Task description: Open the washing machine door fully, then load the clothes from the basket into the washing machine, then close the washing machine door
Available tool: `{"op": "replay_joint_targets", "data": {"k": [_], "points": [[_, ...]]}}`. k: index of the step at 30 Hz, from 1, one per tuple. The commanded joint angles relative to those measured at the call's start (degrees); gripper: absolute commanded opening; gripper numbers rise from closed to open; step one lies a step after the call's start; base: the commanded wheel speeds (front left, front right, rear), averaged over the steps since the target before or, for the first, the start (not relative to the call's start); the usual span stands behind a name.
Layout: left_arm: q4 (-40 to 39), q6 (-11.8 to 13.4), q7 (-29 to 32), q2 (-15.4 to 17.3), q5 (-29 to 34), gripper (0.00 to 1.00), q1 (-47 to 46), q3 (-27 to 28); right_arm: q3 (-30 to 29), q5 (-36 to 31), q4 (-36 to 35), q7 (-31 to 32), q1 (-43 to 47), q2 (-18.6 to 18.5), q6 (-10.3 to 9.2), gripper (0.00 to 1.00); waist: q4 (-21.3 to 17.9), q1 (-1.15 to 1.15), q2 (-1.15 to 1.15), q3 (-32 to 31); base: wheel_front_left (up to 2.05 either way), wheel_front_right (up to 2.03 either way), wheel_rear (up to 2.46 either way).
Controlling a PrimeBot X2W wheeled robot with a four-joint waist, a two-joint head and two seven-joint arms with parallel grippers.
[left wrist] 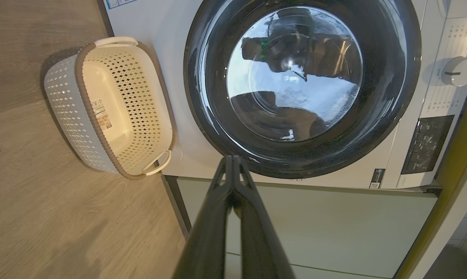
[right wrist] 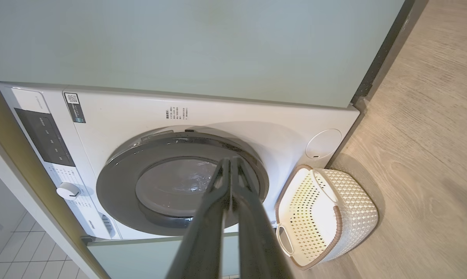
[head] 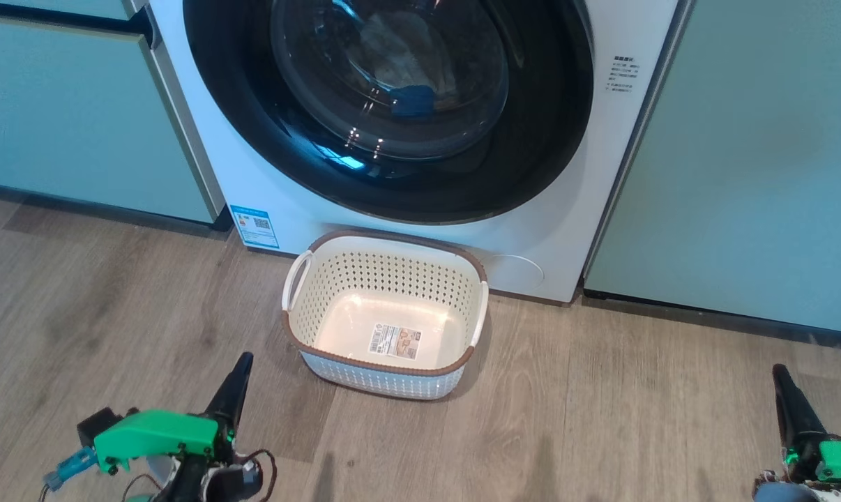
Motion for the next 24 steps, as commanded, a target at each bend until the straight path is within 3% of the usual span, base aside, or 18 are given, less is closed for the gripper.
{"op": "replay_joint_targets", "data": {"k": [1, 13, 24], "points": [[-2.2, -0.1, 0.5, 0.3, -1.4, 0.0, -3.2, 1.9, 0.5, 1.5, -2.4, 0.5, -3.7, -0.5, 0.0, 0.0, 0.1, 0.0, 0.0, 0.0, 0.0, 0.0, 0.0], [-3.5, -0.1, 2.5, -0.5, -7.9, 0.0, -3.6, 3.1, -0.3, 8.3, -3.4, 2.5, -4.4, -0.5, 0.0, 0.0, 0.8, 0.0, 0.0, 0.2, 0.0, 0.0, 0.0], [-3.5, -0.1, 2.6, -0.6, -8.2, 0.0, -3.6, 3.1, -0.4, 8.5, -3.4, 2.6, -4.4, -0.5, 0.0, 0.0, 0.8, 0.0, 0.0, 0.2, 0.0, 0.0, 0.0]]}}
